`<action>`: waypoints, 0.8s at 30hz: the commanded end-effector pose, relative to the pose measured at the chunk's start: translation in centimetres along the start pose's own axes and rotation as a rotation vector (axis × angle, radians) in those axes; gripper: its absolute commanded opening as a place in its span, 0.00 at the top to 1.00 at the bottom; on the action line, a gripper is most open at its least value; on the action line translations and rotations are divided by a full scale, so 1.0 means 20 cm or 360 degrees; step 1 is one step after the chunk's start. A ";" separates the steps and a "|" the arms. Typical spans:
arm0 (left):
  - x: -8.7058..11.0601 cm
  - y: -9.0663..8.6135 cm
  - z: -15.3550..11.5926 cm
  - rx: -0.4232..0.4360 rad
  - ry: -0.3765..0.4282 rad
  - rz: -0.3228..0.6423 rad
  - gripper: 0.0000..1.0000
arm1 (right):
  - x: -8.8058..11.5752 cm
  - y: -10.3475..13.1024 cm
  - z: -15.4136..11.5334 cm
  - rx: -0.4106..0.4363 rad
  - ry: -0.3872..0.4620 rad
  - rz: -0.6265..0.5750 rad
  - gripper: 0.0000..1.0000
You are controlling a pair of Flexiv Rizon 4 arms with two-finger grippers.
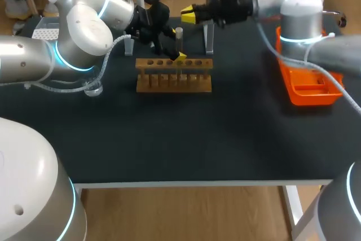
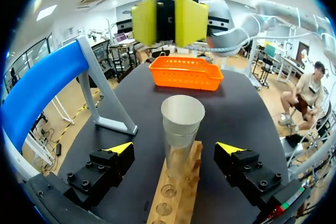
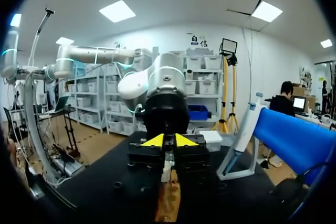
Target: Invert the test tube, pick up the pipette, mount the tip to pipette, aspirate from beaker and dispense into the tube, eject the tip, return the pipette, and cap with the stopper.
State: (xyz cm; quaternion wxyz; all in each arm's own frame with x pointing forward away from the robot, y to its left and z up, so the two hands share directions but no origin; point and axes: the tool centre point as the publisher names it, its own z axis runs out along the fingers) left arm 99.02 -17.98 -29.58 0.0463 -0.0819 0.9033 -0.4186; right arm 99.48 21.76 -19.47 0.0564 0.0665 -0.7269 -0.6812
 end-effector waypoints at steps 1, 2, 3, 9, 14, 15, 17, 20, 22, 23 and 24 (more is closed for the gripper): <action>0.00 0.00 0.00 -0.0007 0.0005 -0.0002 0.00 | 0.03 0.05 -0.08 0.0086 -0.0023 -0.0025 0.00; 0.00 0.00 0.00 -0.0007 0.0005 -0.0002 0.00 | 0.02 0.05 -0.10 0.0104 -0.0028 -0.0038 0.00; 0.00 0.00 0.00 -0.0007 0.0005 -0.0002 0.00 | 0.03 0.05 -0.12 0.0131 -0.0027 -0.0048 0.00; 0.00 0.00 0.00 -0.0007 0.0005 -0.0002 0.00 | 0.05 0.05 -0.21 0.0285 -0.0039 -0.0130 0.00; 0.00 0.00 0.00 -0.0007 0.0005 -0.0002 0.00 | 0.09 0.01 -0.30 0.0434 -0.0060 -0.0179 0.00; 0.00 0.00 0.00 -0.0007 0.0005 -0.0002 0.00 | 0.10 0.00 -0.32 0.0444 -0.0063 -0.0167 0.00; 0.00 0.00 0.00 -0.0007 0.0005 -0.0002 0.00 | 0.12 -0.03 -0.35 0.0506 -0.0074 -0.0177 0.00; 0.00 0.00 0.00 -0.0007 0.0005 -0.0002 0.00 | 0.14 -0.10 -0.40 0.0612 -0.0089 -0.0162 0.00; 0.00 0.00 0.00 -0.0007 0.0005 -0.0002 0.00 | 0.15 -0.15 -0.43 0.0685 -0.0092 -0.0147 0.00; 0.00 0.00 0.00 -0.0007 0.0005 -0.0002 0.00 | 0.16 -0.18 -0.44 0.0722 -0.0098 -0.0136 0.00; 0.00 0.00 0.00 -0.0007 0.0005 -0.0002 0.00 | 0.17 -0.21 -0.45 0.0758 -0.0099 -0.0122 0.00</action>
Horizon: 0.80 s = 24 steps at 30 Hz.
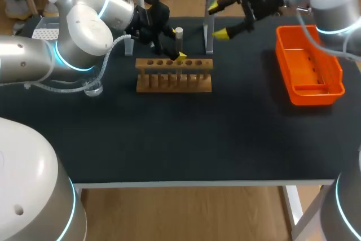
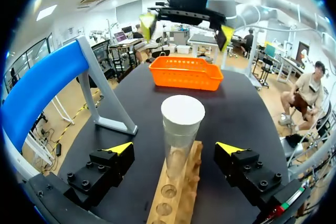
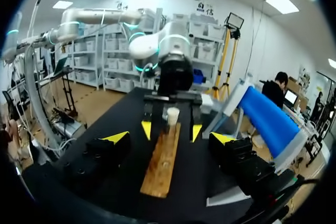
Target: Invert the test tube, pick up the pipette, mount the tip to pipette, aspirate from beaker and dispense into the tube, eject the tip, return the pipette, and cap with the stopper.
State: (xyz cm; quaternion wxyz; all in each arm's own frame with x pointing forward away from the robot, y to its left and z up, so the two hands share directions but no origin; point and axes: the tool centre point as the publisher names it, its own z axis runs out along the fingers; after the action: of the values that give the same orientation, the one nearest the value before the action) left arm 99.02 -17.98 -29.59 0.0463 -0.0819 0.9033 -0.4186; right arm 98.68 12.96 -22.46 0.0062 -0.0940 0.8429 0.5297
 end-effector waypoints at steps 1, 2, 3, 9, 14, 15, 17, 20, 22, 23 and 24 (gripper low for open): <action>0.00 0.00 0.00 -0.0007 0.0005 -0.0002 0.00 | 0.07 -0.06 -0.03 0.0173 -0.0007 0.0043 0.00; 0.00 0.00 0.00 -0.0007 0.0005 -0.0002 0.00 | 0.08 -0.08 -0.03 0.0199 0.0004 0.0060 0.00; 0.00 0.00 0.00 -0.0007 0.0005 -0.0002 0.00 | 0.08 -0.10 -0.03 0.0234 -0.0002 0.0071 0.00; 0.00 0.00 0.00 -0.0007 0.0005 -0.0002 0.00 | 0.08 -0.10 -0.03 0.0234 -0.0002 0.0071 0.00; 0.00 0.00 0.00 -0.0007 0.0005 -0.0002 0.00 | 0.08 -0.10 -0.03 0.0234 -0.0002 0.0071 0.00; 0.00 0.00 -0.01 -0.0001 -0.0005 -0.0009 0.00 | 0.08 -0.10 -0.03 0.0234 -0.0002 0.0071 0.00; 0.01 0.02 -0.02 -0.0004 -0.0023 -0.0025 0.00 | 0.08 -0.10 -0.03 0.0234 -0.0002 0.0071 0.00; 0.02 0.05 -0.05 -0.0002 -0.0045 -0.0051 0.00 | 0.08 -0.10 -0.03 0.0234 -0.0002 0.0071 0.00; 0.03 0.06 -0.07 -0.0003 -0.0054 -0.0065 0.00 | 0.08 -0.10 -0.03 0.0234 -0.0002 0.0071 0.00; 0.04 0.07 -0.07 -0.0004 -0.0059 -0.0070 0.00 | 0.08 -0.10 -0.03 0.0234 -0.0002 0.0071 0.00; 0.05 0.08 -0.09 -0.0007 -0.0067 -0.0079 0.00 | 0.08 -0.10 -0.03 0.0234 -0.0002 0.0071 0.00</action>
State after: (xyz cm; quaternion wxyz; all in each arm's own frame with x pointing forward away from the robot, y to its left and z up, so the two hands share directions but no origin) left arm 98.71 -16.60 -29.95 0.0491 -0.1088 0.9016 -0.4157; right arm 97.41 11.48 -24.33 0.0034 -0.0736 0.8807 0.4680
